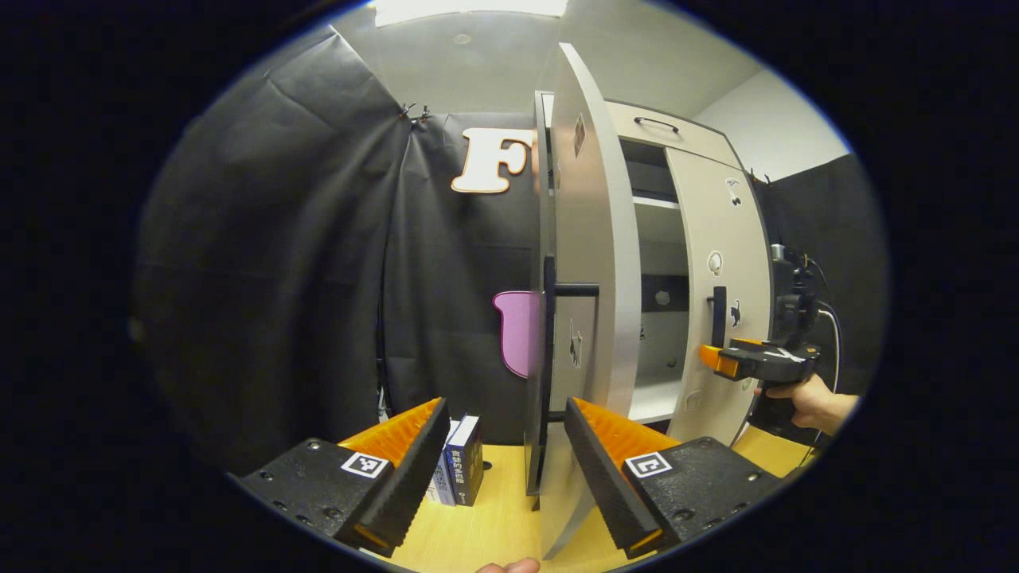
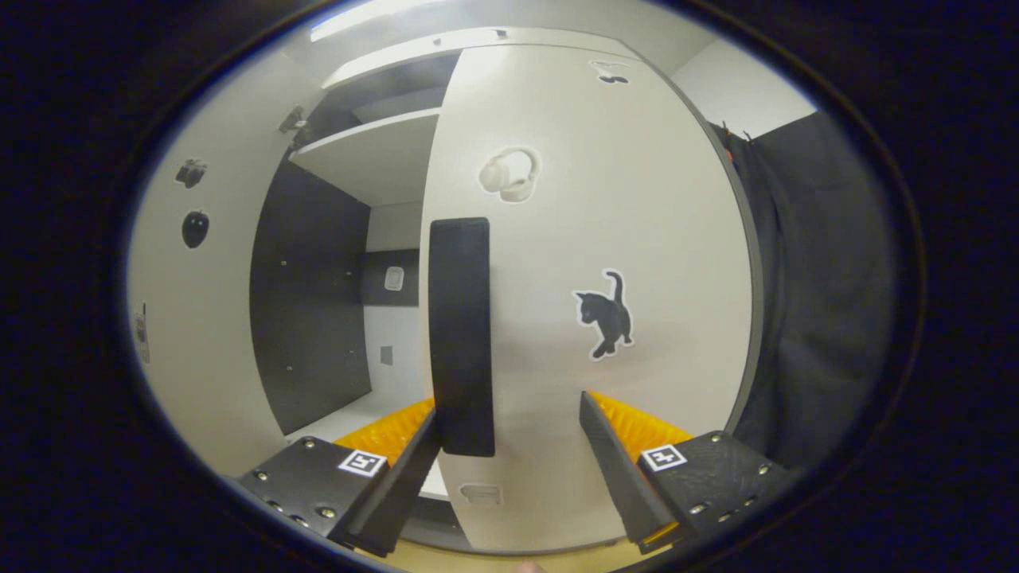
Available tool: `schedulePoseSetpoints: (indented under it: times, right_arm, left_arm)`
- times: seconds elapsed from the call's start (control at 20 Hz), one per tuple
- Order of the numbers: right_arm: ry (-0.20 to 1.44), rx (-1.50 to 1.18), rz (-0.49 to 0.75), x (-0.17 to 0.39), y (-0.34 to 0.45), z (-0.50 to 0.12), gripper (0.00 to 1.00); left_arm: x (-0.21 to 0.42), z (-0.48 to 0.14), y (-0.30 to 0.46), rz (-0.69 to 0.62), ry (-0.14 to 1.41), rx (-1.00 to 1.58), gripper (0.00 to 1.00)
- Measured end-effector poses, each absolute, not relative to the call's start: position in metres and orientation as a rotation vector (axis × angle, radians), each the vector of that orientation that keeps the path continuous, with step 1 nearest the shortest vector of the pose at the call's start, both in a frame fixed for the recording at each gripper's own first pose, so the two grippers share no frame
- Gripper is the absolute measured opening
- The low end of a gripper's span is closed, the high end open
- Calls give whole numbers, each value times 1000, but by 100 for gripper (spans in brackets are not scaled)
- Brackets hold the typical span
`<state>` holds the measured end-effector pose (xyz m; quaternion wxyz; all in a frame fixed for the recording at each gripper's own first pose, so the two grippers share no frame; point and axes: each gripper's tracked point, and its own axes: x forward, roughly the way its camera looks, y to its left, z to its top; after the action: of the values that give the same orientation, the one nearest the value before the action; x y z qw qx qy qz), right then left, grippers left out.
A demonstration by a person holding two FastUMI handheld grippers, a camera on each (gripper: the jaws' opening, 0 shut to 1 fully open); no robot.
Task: Grasp the bottle in the cabinet with the left hand and place it on the coaster, then close the right door with the right hand and the left door with the left hand.
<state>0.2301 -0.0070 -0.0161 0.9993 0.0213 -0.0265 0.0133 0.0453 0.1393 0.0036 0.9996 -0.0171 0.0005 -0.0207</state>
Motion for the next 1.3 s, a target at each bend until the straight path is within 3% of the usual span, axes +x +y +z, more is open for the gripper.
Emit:
schedulePoseSetpoints:
  times: [0.1,0.15,0.6,1.2,1.3]
  right_arm:
    - [-70,34,47,214,-8,-11,100]
    - [-76,26,42,206,-12,-11,100]
    - [-35,62,92,143,-34,-27,100]
    - [-1,237,104,100,-67,-25,100]
    - [-21,197,81,97,-81,-25,96]
  left_arm:
    - [46,1,135,-71,9,-85,89]
    - [46,1,133,-83,18,-104,94]
    - [51,0,86,-181,38,-109,94]
    - [73,-3,11,-250,18,-60,94]
    - [79,-5,1,-257,19,-76,95]
